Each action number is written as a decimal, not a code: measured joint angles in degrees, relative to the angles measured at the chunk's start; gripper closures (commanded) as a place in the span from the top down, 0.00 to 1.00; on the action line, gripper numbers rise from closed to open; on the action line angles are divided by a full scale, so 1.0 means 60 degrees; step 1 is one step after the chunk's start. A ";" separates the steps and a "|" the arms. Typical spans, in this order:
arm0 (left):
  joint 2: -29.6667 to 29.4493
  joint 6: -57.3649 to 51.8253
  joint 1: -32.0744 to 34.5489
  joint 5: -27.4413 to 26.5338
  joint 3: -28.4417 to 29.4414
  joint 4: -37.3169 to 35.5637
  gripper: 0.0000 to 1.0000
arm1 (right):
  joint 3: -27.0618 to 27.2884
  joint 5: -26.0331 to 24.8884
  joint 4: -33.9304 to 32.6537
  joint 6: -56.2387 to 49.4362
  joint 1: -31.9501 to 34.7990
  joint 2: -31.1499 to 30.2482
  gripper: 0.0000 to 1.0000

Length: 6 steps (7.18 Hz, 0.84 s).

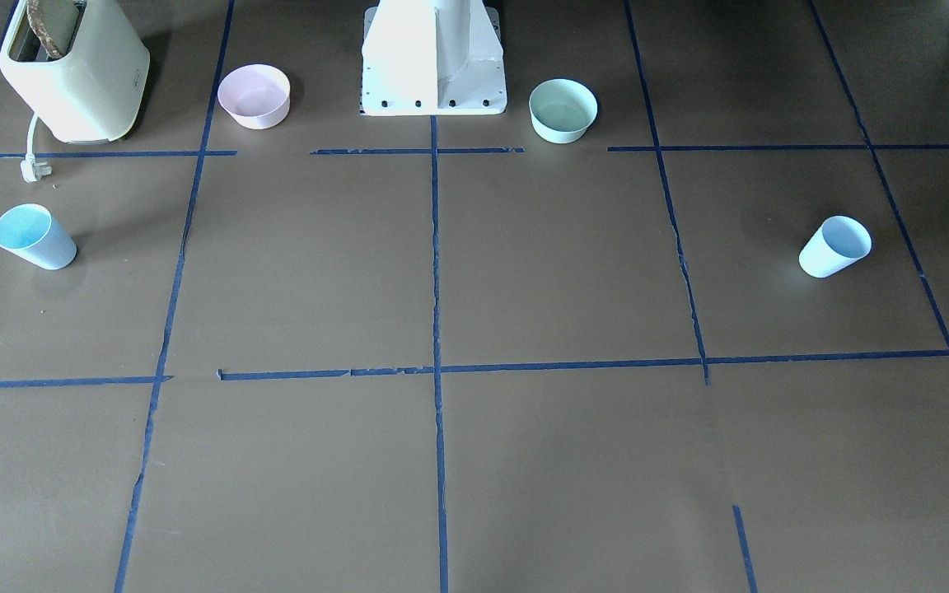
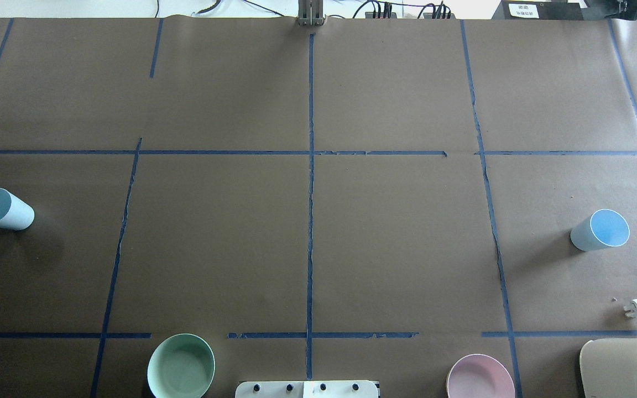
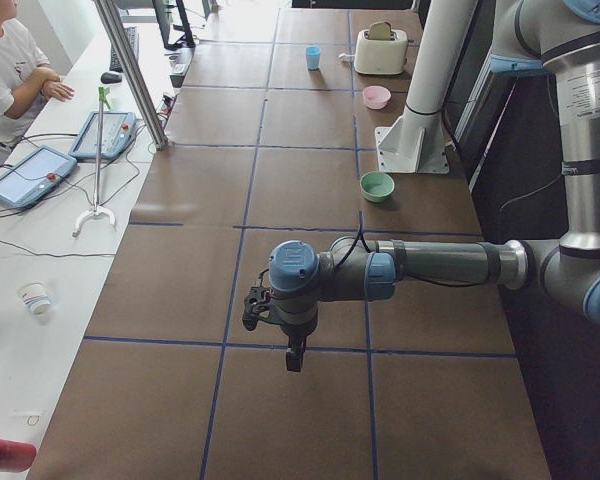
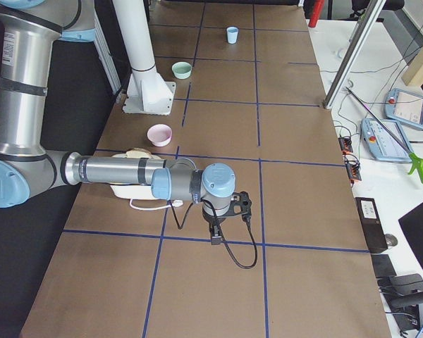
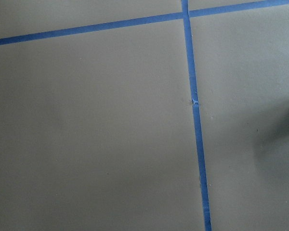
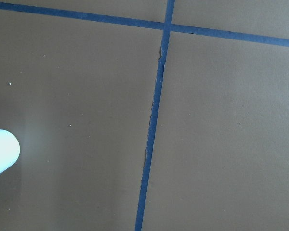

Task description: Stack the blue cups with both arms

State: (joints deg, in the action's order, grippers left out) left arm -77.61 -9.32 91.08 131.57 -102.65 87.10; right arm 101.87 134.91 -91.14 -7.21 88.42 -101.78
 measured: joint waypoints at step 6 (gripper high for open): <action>-0.0384 -0.0051 -0.0322 -0.0021 -0.0015 0.0278 1.00 | -0.0007 0.0286 0.0159 0.0013 -0.0014 -0.0009 1.00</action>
State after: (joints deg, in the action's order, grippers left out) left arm -79.91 -9.62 89.15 131.44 -102.74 88.76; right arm 101.83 136.63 -90.19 -7.13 88.33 -101.84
